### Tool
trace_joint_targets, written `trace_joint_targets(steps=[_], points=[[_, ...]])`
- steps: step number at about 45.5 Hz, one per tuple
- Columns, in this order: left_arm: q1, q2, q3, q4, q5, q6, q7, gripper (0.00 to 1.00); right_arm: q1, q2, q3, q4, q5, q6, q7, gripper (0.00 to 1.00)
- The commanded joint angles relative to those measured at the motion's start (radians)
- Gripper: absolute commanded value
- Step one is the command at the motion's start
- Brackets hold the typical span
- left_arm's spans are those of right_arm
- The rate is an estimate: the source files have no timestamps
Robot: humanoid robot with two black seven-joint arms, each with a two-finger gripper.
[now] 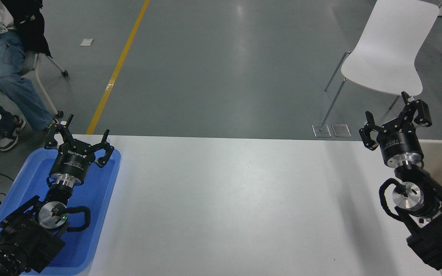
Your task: Pick up paper ball place in dustbin
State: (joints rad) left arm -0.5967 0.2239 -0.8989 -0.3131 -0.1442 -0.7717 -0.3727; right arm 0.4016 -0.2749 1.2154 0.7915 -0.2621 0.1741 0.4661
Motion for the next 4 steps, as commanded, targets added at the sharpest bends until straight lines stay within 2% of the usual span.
trace_joint_targets(steps=[1,4], points=[[0.000,0.000,0.000,0.000,0.000,0.000,0.001,1.00,-0.010,0.022,-0.020,-0.023,0.000,0.007,0.017,1.00],[0.000,0.000,0.000,0.000,0.000,0.000,0.000,1.00,-0.010,0.017,-0.031,-0.023,0.000,0.007,0.016,1.00]])
